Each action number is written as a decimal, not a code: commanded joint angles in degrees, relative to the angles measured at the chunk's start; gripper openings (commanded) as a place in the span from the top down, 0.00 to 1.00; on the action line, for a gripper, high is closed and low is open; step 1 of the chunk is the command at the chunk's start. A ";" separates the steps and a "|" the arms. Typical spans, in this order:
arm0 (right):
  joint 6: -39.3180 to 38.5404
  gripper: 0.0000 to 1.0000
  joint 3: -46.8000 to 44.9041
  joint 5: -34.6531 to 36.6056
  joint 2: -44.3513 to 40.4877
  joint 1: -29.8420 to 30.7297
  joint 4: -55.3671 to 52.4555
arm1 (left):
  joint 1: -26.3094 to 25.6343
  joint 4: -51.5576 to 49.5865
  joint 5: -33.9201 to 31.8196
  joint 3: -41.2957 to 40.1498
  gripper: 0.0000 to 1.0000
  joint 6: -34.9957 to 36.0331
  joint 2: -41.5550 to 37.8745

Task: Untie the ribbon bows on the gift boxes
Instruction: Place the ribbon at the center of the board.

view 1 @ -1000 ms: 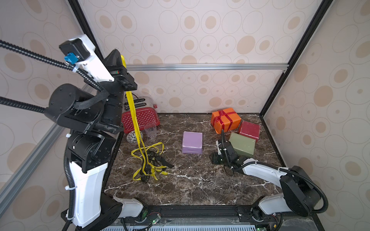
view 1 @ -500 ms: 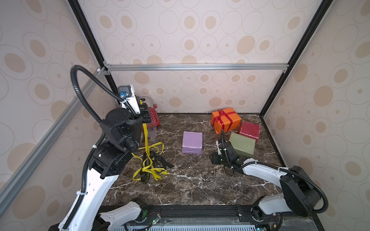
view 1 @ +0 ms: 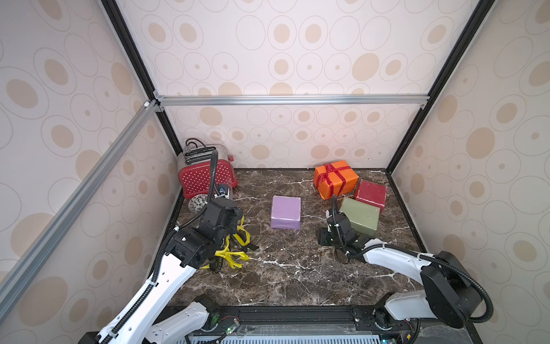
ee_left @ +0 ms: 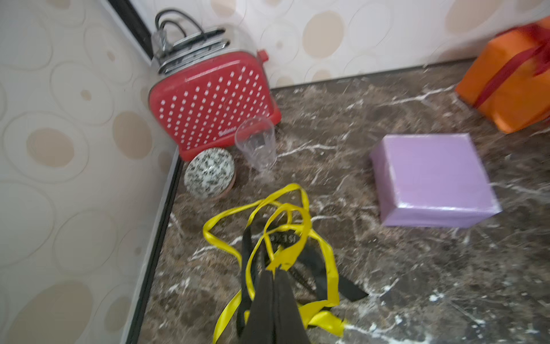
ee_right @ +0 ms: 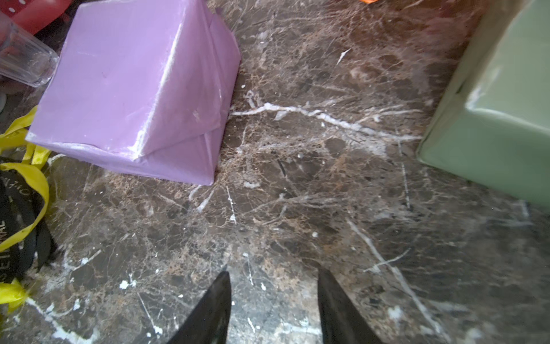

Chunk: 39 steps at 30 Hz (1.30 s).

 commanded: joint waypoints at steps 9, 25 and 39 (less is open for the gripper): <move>1.90 0.50 5.85 -2.10 -2.63 8.09 -5.09 | 2.39 -7.91 0.76 -7.79 1.00 -7.50 0.39; 13.34 0.55 30.33 -5.63 27.21 17.67 -9.88 | 7.57 -2.20 17.68 -9.44 0.12 -1.92 0.31; 14.01 0.54 43.48 0.39 38.16 10.40 -19.76 | 7.53 1.42 25.16 -11.13 0.01 -1.74 -5.10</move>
